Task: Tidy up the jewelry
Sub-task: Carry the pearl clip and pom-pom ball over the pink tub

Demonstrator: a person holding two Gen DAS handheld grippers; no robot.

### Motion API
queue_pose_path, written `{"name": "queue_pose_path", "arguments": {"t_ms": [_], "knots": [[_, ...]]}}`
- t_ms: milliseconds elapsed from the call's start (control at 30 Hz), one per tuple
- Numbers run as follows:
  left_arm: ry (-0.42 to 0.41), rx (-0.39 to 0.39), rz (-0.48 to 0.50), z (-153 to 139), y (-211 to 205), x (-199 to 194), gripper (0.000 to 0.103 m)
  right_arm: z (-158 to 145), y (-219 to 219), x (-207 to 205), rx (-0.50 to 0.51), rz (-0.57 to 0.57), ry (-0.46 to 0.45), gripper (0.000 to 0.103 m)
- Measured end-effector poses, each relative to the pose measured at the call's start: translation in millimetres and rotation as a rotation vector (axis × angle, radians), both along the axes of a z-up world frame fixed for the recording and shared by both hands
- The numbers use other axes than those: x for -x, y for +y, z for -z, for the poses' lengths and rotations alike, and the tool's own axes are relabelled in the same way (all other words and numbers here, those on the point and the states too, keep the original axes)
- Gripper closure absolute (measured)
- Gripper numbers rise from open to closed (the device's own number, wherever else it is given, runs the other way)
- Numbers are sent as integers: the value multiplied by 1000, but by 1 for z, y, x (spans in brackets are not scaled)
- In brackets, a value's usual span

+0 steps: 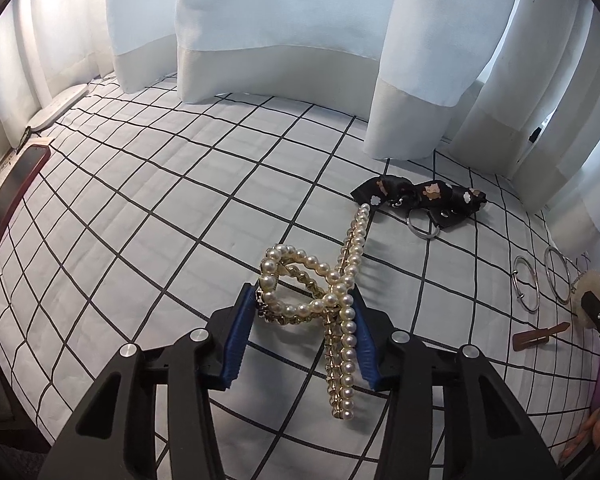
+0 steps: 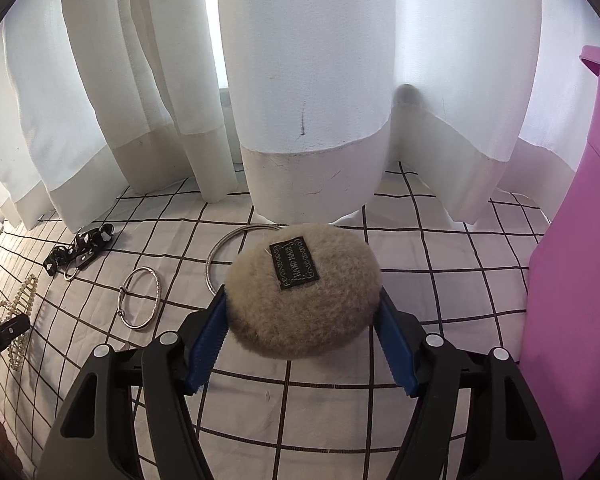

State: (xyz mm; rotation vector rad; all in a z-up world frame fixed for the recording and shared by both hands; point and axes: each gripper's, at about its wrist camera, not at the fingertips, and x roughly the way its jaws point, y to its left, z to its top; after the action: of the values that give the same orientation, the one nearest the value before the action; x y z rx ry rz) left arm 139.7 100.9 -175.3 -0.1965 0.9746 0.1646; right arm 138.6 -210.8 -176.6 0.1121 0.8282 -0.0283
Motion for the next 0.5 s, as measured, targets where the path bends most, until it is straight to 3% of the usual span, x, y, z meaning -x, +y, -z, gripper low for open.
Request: {"name": "queue_pose_path", "arguments": {"t_ms": [500], "knots": [[-21,-9,70,-20,14,15,59,-12,24,35,-10,-15,10,36]]}}
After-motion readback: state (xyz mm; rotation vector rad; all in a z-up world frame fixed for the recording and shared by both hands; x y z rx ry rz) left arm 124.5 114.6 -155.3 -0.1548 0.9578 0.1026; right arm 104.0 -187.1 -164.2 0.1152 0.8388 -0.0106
